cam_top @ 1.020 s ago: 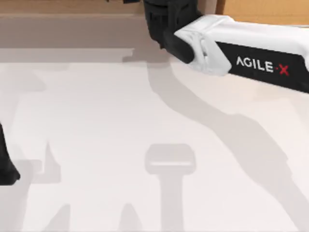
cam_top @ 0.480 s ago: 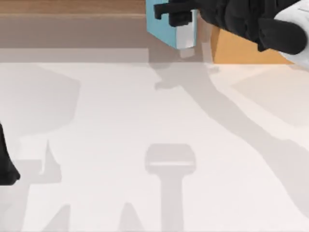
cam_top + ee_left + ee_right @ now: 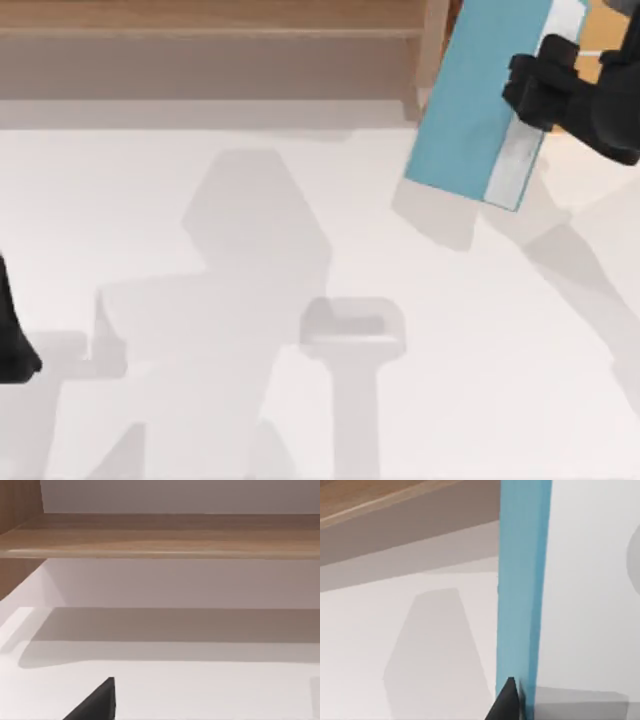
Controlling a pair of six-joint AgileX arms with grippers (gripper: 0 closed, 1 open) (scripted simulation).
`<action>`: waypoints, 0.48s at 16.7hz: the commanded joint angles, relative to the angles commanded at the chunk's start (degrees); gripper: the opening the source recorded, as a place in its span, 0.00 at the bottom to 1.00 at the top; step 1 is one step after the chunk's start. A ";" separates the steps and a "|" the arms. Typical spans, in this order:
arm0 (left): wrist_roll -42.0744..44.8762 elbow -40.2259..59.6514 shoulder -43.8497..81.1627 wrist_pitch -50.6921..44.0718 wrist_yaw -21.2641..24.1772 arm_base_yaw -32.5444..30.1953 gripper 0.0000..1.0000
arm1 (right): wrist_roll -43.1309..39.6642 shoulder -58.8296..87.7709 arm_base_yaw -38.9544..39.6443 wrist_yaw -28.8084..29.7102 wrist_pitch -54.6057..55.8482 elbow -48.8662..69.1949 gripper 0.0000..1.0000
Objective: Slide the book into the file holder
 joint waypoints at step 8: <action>0.00 0.00 0.00 0.00 0.00 0.00 1.00 | 24.17 1.45 -24.29 -9.23 12.44 -9.87 0.00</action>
